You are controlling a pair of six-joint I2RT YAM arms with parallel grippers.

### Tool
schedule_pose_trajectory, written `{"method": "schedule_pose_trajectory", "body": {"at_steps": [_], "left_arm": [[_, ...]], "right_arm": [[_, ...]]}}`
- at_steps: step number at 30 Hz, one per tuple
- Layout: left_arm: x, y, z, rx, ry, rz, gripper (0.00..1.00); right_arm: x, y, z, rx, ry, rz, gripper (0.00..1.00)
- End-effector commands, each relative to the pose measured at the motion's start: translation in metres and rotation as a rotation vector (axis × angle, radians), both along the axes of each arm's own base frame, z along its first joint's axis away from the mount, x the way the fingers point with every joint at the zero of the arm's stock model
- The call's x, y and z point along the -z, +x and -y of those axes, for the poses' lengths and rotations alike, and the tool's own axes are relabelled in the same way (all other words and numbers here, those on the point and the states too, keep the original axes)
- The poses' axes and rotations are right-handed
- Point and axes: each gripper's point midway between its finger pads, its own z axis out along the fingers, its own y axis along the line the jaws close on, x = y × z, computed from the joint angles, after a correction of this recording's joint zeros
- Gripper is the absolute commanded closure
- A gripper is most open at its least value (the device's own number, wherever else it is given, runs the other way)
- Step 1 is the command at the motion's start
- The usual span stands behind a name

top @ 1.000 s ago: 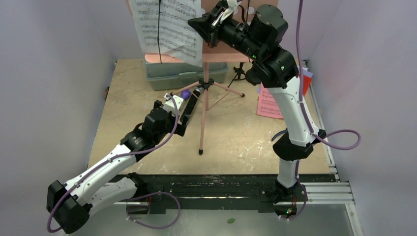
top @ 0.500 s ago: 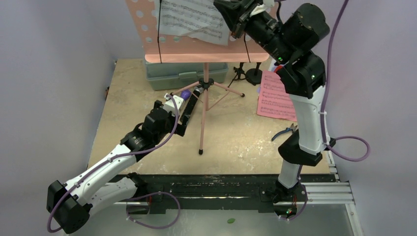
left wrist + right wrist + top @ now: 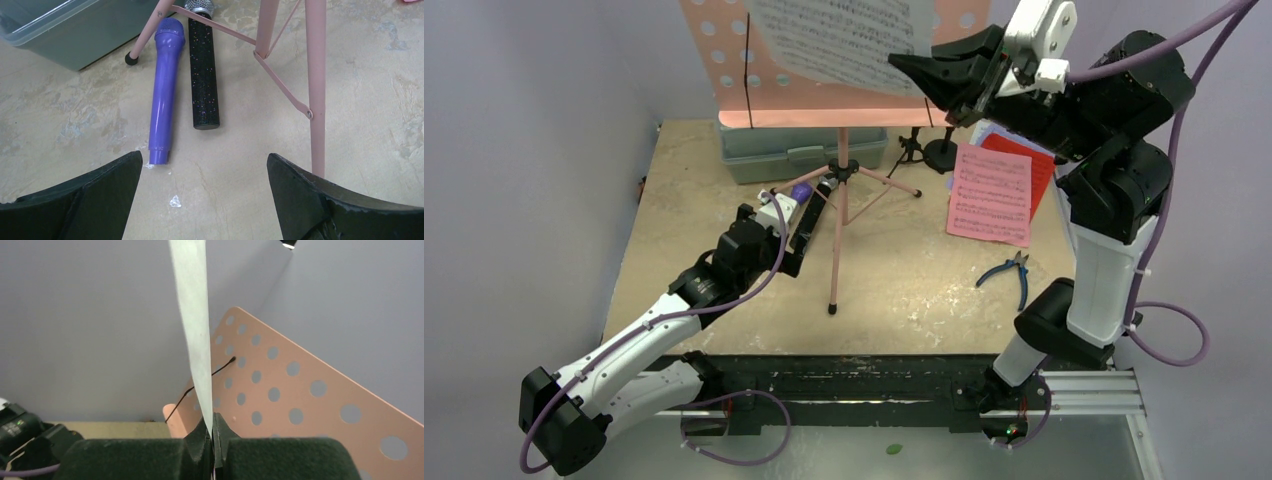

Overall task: Pack up the instrument practice props
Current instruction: Pick up the sheet music from the music stand, then place the sheet music at the center of the board.

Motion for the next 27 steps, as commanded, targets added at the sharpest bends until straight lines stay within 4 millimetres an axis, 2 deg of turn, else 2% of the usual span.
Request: {"method": "schedule_pose_trajectory", "body": {"at_steps": [1,10,18,27], "left_arm": [[-0.006,0.003,0.001,0.004,-0.014,0.026,0.05],[-0.008,0.002,0.001,0.006,-0.019,0.030,0.05],[-0.008,0.002,0.001,0.006,-0.020,0.031,0.05],[-0.009,0.002,0.002,0.008,-0.020,0.030,0.05]], "right_arm": [[0.033,-0.027,-0.012,-0.156,-0.149,-0.003,1.00],[0.082,-0.049,-0.013,-0.271,-0.291,-0.068,1.00],[0.142,-0.059,-0.005,-0.392,-0.398,-0.181,1.00],[0.199,-0.035,0.029,-0.365,-0.403,-0.313,1.00]]}}
